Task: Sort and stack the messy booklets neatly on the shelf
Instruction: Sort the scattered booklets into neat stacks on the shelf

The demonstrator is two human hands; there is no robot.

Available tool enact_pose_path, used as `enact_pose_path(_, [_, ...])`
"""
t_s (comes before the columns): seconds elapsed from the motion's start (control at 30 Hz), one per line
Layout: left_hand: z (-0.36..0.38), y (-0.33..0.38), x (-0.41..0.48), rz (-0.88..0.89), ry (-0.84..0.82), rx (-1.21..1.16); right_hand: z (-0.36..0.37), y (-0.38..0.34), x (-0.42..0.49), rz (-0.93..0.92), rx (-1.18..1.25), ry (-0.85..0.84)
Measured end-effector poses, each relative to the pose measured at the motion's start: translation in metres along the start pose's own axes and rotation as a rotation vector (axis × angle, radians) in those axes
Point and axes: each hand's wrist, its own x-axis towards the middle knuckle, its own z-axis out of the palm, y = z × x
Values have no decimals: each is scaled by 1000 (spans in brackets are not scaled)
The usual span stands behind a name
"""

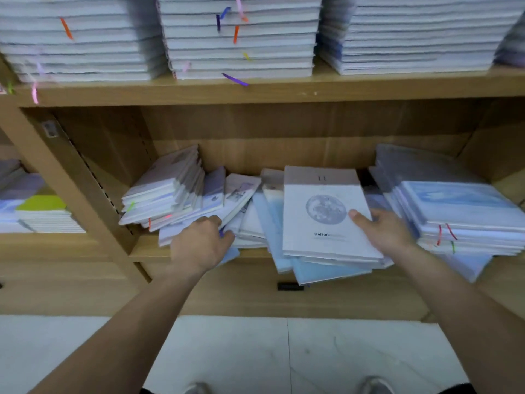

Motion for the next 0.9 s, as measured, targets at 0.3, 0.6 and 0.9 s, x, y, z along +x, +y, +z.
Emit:
enact_pose_path(0.3, [28, 61, -10, 395, -48, -193, 6, 12, 22, -28, -525, -9])
enact_pose_path(0.6, [36, 69, 1, 496, -128, -126, 36, -18, -1, -185, -627, -229])
enact_pose_path(0.9, [29, 11, 17, 307, -26, -150, 54, -56, -7, -386, -367, -143])
